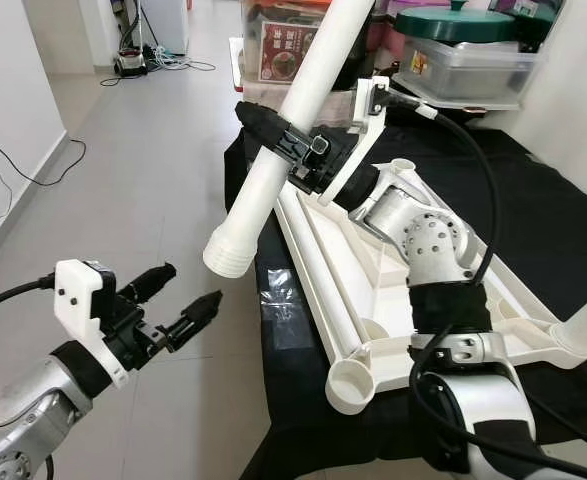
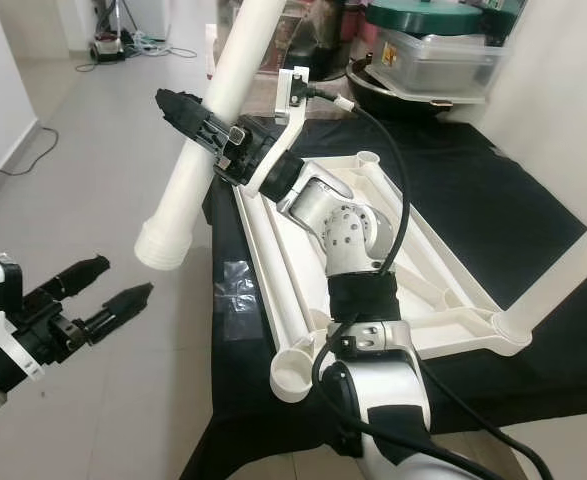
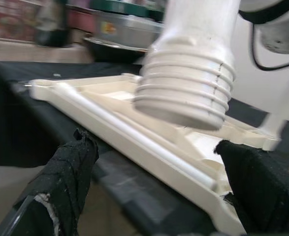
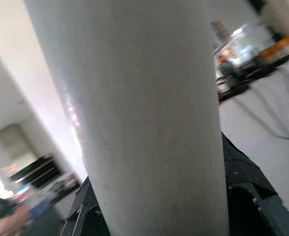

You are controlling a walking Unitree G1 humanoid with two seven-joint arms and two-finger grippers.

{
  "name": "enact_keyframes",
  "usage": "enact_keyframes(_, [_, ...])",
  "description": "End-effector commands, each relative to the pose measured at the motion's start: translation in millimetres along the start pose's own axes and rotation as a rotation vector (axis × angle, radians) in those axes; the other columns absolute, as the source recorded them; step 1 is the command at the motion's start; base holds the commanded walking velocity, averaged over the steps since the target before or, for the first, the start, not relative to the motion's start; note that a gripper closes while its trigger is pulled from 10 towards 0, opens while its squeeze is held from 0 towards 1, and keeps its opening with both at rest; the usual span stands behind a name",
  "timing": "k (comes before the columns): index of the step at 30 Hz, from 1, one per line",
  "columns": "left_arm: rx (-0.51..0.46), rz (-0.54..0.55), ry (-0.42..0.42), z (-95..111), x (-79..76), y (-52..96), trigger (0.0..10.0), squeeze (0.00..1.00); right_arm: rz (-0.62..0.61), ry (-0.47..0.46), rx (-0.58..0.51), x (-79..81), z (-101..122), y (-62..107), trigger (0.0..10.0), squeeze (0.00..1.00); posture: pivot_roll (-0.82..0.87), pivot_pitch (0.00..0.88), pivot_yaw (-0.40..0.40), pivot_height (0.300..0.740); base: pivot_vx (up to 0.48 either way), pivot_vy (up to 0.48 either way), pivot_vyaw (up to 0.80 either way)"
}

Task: Building children table

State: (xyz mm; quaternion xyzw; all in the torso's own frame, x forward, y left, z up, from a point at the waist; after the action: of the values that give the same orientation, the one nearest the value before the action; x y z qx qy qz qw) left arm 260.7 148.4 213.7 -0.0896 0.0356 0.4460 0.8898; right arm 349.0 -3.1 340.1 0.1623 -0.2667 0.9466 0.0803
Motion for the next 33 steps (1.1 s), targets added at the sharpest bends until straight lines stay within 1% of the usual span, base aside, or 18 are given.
enact_keyframes(1, [0.021, -0.080, 0.006, -1, -14.1, -2.3, 10.0, 0.00, 0.095, -0.002, 0.010, 16.6, 0, -1.2, 0.0, 0.00, 0.11, 0.000, -0.072, 0.740, 0.000, 0.000, 0.00])
enact_keyframes(2, [0.021, -0.080, 0.006, -1, -14.1, -2.3, 10.0, 0.00, 0.095, -0.002, 0.010, 16.6, 0, -1.2, 0.0, 0.00, 0.11, 0.000, -0.072, 0.740, 0.000, 0.000, 0.00])
enact_keyframes(3, [0.055, -0.192, 0.015, -8, -32.0, -6.3, 10.0, 0.00, 0.257, -0.049, 0.026, 40.6, -6, -0.9, 0.0, 0.00, 0.11, 0.000, -0.075, 0.740, 0.000, 0.000, 0.00])
enact_keyframes(5, [0.055, -0.192, 0.015, -8, -32.0, -6.3, 10.0, 0.00, 0.257, -0.049, 0.026, 40.6, -6, -0.9, 0.0, 0.00, 0.11, 0.000, -0.075, 0.740, 0.000, 0.000, 0.00])
enact_keyframes(8, [0.074, -0.310, 0.021, -9, -47.9, -16.3, 10.0, 0.00, 0.462, -0.087, 0.095, 73.0, -26, -0.1, 0.0, 0.00, 0.13, 0.000, -0.086, 0.740, 0.000, 0.000, 0.00])
enact_keyframes(9, [0.074, -0.310, 0.021, -9, -47.9, -16.3, 10.0, 0.00, 0.462, -0.087, 0.095, 73.0, -26, -0.1, 0.0, 0.00, 0.13, 0.000, -0.086, 0.740, 0.000, 0.000, 0.00])
enact_keyframes(12, [0.077, -0.371, 0.029, -5, -53.1, -21.7, 10.0, 0.00, 0.574, -0.118, 0.155, 94.1, -46, 1.6, 0.0, 0.00, 0.12, 0.000, -0.078, 0.740, 0.000, 0.000, 0.00])
enact_keyframes(14, [0.076, -0.383, 0.033, -4, -54.2, -22.1, 10.0, 0.00, 0.592, -0.121, 0.166, 97.7, -50, 2.4, 0.0, 0.00, 0.12, 0.000, -0.078, 0.740, 0.000, 0.000, 0.00])
enact_keyframes(15, [0.074, -0.409, 0.037, -2, -58.4, -23.2, 10.0, 0.00, 0.609, -0.130, 0.181, 100.9, -55, 3.3, 0.0, 0.00, 0.13, 0.000, -0.078, 0.740, 0.000, 0.000, 0.00])
enact_keyframes(18, [0.073, -0.425, 0.039, -1, -61.3, -23.8, 10.0, 0.00, 0.617, -0.136, 0.189, 102.3, -58, 3.9, 0.0, 0.00, 0.13, 0.000, -0.078, 0.740, 0.000, 0.000, 0.00])
enact_keyframes(21, [0.089, -0.486, 0.035, -1, -73.0, -22.0, 10.0, 0.00, 0.624, -0.140, 0.207, 101.8, -64, 5.4, 0.0, 0.00, 0.13, 0.000, -0.075, 0.740, 0.000, 0.000, 0.00])
enact_keyframes(22, [0.111, -0.519, 0.026, -4, -79.1, -18.2, 10.0, 0.00, 0.615, -0.134, 0.219, 97.3, -65, 6.4, 0.0, 0.00, 0.13, 0.000, -0.073, 0.740, 0.000, 0.000, 0.00])
enact_keyframes(24, [0.111, -0.519, 0.026, -4, -79.1, -18.2, 10.0, 0.00, 0.615, -0.134, 0.219, 97.3, -65, 6.4, 0.0, 0.00, 0.13, 0.000, -0.073, 0.740, 0.000, 0.000, 0.00])
enact_keyframes(25, [0.136, -0.545, 0.017, -7, -83.5, -13.8, 10.0, 0.00, 0.601, -0.123, 0.233, 90.2, -64, 8.0, 0.0, 0.00, 0.13, 0.000, -0.073, 0.740, 0.000, 0.000, 0.00])
enact_keyframes(27, [0.136, -0.545, 0.017, -7, -83.5, -13.8, 10.0, 0.00, 0.601, -0.123, 0.233, 90.2, -64, 8.0, 0.0, 0.00, 0.13, 0.000, -0.073, 0.740, 0.000, 0.000, 0.00])
enact_keyframes(30, [0.177, -0.547, 0.003, -14, -83.2, -5.8, 10.0, 0.00, 0.544, -0.069, 0.263, 68.1, -43, 16.4, 0.0, 0.00, 0.13, 0.000, -0.081, 0.740, 0.000, 0.000, 0.00])
enact_keyframes(31, [0.177, -0.547, 0.003, -14, -83.2, -5.8, 10.0, 0.00, 0.544, -0.069, 0.263, 68.1, -43, 16.4, 0.0, 0.00, 0.13, 0.000, -0.081, 0.740, 0.000, 0.000, 0.00])
enact_keyframes(33, [0.179, -0.540, 0.007, -15, -82.3, -4.5, 10.0, 0.00, 0.537, -0.044, 0.295, 64.9, -37, 25.3, 0.0, 0.00, 0.14, 0.000, -0.083, 0.740, 0.000, 0.000, 0.00])
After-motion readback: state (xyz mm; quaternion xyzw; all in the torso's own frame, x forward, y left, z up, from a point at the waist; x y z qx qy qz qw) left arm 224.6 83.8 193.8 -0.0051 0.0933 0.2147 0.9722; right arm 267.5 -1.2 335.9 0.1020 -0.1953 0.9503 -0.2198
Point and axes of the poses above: a point about 5 cm out from each wrist's last joint towards the gripper, its own y axis pointing back from the gripper into the wrist, its own z axis along the axis of the wrist's last joint, x = y × z, the point moved 6 cm from there along -y, pointing out of the wrist towards the gripper
